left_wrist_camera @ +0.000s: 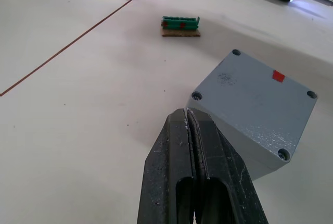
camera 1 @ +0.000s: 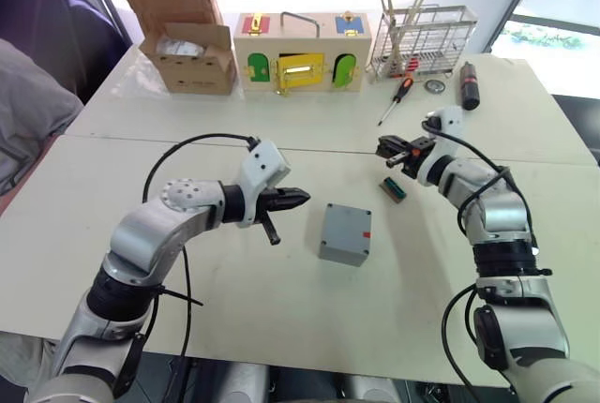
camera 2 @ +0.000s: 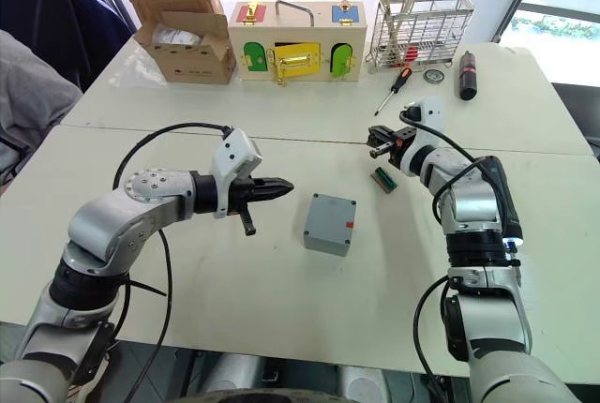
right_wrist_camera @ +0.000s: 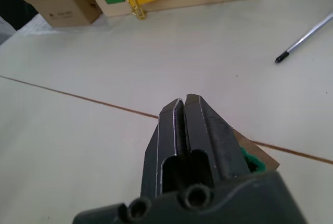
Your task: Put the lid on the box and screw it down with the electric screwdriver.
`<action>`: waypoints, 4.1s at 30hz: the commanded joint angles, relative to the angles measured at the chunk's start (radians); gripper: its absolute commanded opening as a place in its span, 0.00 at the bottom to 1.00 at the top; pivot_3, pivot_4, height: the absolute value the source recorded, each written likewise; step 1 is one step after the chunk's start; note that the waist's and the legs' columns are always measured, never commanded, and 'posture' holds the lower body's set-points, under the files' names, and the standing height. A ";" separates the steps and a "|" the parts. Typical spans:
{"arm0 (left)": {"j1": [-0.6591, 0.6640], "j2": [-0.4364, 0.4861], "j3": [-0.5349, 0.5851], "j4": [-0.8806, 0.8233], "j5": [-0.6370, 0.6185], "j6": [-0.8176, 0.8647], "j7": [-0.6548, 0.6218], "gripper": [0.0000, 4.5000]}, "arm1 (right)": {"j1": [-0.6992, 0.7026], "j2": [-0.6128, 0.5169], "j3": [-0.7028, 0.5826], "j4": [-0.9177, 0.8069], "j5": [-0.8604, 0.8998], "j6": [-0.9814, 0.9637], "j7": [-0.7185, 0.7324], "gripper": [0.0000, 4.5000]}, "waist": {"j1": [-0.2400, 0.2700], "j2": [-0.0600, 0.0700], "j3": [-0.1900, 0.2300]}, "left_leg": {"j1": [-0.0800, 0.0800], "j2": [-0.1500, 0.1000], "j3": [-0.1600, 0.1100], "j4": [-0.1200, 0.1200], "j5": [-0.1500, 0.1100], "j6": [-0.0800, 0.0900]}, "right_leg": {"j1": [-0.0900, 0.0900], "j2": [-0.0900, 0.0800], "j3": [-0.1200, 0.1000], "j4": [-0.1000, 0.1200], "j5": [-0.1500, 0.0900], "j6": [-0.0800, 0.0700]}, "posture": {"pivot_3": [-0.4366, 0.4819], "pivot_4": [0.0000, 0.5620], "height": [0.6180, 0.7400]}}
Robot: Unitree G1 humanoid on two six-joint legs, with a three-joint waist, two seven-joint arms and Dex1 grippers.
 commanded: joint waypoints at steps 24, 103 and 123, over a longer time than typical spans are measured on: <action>-0.008 -0.001 -0.015 -0.018 0.008 -0.034 0.018 0.00 | -0.004 0.015 0.038 0.132 -0.080 -0.118 -0.018 0.38 | -0.001 0.000 0.000 | 0.000 0.000 0.000 0.000 0.000 0.000 | 0.000 0.000 0.000 0.000 0.000 0.000 | 0.48 0.27 1.00; 0.018 -0.004 -0.049 -0.014 0.034 -0.063 0.012 0.00 | 0.045 0.019 0.033 -0.047 -0.033 -0.014 -0.019 0.86 | 0.001 0.000 0.000 | 0.000 0.000 0.000 0.000 0.000 0.000 | 0.000 0.000 0.000 0.000 0.000 0.000 | 0.48 0.27 1.00; 0.026 -0.002 -0.051 -0.021 0.040 -0.065 0.020 0.00 | 0.020 0.026 0.043 0.005 -0.057 -0.020 -0.043 0.01 | 0.001 0.000 0.000 | 0.000 0.000 0.000 0.000 0.000 0.000 | 0.000 0.000 0.000 -0.001 0.000 0.000 | 0.48 0.27 1.00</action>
